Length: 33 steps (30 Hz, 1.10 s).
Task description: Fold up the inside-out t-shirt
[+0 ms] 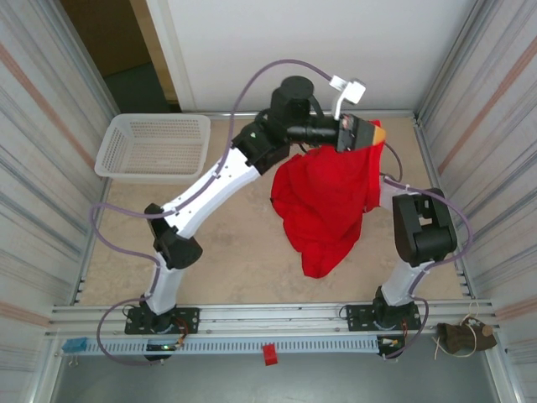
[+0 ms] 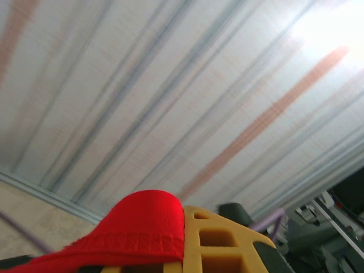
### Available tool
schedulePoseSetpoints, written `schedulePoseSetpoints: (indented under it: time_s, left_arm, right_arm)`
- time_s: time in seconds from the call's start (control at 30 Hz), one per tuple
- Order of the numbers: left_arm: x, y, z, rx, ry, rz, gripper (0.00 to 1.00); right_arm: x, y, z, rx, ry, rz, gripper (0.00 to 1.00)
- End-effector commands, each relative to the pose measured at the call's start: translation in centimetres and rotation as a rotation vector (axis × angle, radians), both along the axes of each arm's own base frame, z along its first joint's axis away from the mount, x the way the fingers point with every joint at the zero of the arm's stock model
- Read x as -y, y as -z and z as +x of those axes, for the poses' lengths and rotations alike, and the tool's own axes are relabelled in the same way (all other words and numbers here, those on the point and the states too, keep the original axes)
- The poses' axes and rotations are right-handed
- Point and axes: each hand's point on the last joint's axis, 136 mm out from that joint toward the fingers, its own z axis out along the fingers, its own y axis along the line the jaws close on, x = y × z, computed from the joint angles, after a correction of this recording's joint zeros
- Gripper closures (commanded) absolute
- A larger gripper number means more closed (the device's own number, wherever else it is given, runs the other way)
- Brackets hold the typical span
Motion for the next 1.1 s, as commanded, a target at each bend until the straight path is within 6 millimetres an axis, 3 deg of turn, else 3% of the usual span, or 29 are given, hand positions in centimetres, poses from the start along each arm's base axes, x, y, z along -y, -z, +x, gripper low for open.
schedulePoseSetpoints:
  time_s: [0.0, 0.07, 0.1, 0.23, 0.47, 0.7, 0.9, 0.97, 1.07]
  left_arm:
    - [-2.5, -2.9, 2.7, 0.029, -0.007, -0.090, 1.00]
    - [-3.5, -3.1, 4.4, 0.015, -0.020, -0.106, 1.00]
    - [-3.4, -2.3, 6.0, -0.009, -0.029, -0.104, 1.00]
    - [-4.0, -2.9, 8.4, -0.038, -0.018, -0.150, 1.00]
    - [-4.2, -4.5, 9.1, -0.072, 0.002, -0.234, 1.00]
    - [-3.6, -6.2, 6.5, -0.061, 0.048, -0.261, 1.00]
    - [-1.2, -6.8, 0.9, -0.051, 0.167, -0.261, 1.00]
    - [-0.4, -7.0, -1.1, -0.043, 0.205, -0.258, 1.00]
    - [0.3, -7.2, -3.4, -0.034, 0.249, -0.256, 1.00]
  right_arm:
    - [0.2, -1.7, -2.3, 0.047, -0.081, -0.027, 0.28]
    - [0.1, -2.0, -3.3, 0.051, -0.110, -0.036, 0.28]
    - [-0.1, -2.0, -3.9, 0.052, -0.128, -0.038, 0.28]
    - [-1.3, -2.4, -5.8, 0.055, -0.194, -0.078, 0.28]
    - [-4.6, -1.2, -6.2, 0.023, -0.265, -0.103, 0.32]
    - [-7.0, 2.8, -6.8, -0.057, -0.300, -0.155, 0.38]
    - [-5.6, 7.4, -6.7, -0.140, -0.251, -0.252, 0.38]
    - [-5.0, 7.8, -6.3, -0.152, -0.223, -0.260, 0.36]
    - [-4.8, 7.9, -5.9, -0.156, -0.202, -0.263, 0.22]
